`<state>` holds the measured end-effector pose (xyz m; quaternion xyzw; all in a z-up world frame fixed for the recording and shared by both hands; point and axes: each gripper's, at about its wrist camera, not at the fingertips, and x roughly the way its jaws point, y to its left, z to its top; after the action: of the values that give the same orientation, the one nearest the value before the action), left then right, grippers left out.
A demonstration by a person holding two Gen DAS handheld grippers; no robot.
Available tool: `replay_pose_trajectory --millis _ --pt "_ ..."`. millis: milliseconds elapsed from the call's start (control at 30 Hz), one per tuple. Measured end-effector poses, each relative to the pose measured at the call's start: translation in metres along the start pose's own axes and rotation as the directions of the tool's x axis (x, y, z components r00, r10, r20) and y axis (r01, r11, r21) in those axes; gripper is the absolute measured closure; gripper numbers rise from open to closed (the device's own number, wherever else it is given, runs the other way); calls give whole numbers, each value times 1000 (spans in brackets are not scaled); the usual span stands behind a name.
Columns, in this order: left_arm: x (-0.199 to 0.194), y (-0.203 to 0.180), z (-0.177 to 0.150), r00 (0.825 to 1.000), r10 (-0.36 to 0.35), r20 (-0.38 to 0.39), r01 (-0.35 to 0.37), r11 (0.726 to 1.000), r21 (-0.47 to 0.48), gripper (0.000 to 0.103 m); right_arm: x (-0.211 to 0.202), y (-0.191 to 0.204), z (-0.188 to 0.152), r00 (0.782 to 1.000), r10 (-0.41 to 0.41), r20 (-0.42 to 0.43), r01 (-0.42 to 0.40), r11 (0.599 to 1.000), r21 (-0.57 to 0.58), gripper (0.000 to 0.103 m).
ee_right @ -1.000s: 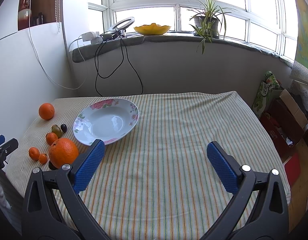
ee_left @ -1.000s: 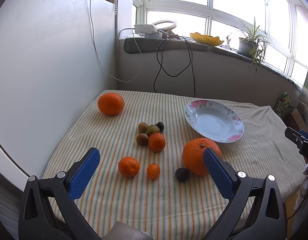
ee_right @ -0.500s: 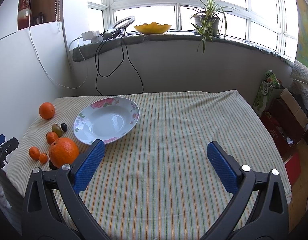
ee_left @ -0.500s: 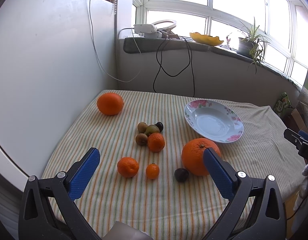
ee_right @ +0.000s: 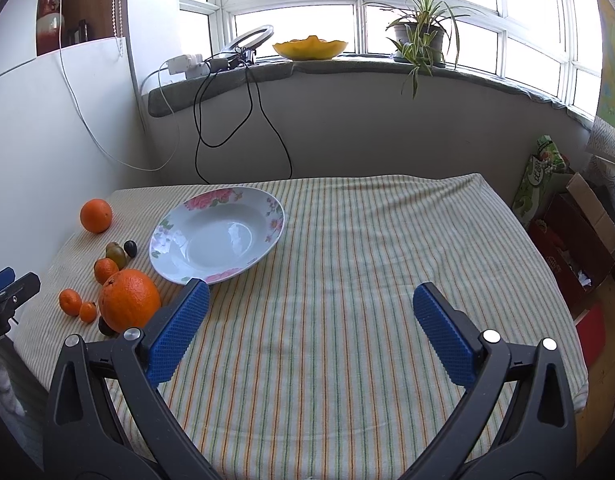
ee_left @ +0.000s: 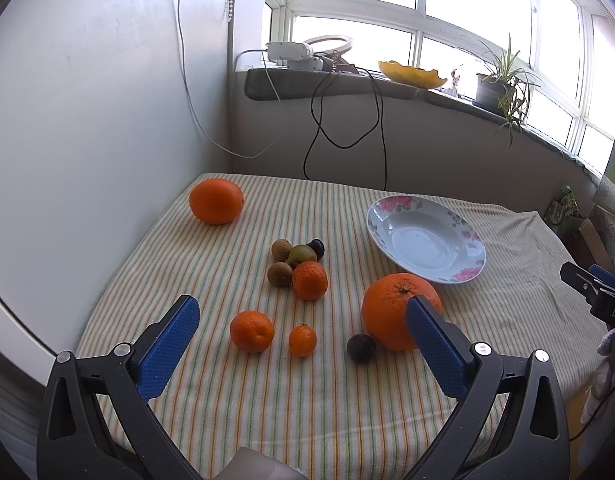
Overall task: Organize fruits
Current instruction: 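Move both grippers toward the large orange, fingers open around it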
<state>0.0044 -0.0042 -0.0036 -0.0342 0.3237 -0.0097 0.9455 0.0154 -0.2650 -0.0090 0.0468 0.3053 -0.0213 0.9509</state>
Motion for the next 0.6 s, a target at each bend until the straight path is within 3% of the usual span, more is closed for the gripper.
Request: replay_pose_trajectory --millis 200,300,600 --pt "9 6 -4 998 -54 -30 53 998 -30 1 16 2 -2 994 95 -55 -94 995 26 0" --pt "15 10 -6 991 -117 -60 113 991 -65 1 22 5 -5 985 153 -78 -150 988 40 0" --pt "33 19 -17 973 -195 -121 176 972 -155 1 42 17 -10 930 334 -150 -319 940 118 0"
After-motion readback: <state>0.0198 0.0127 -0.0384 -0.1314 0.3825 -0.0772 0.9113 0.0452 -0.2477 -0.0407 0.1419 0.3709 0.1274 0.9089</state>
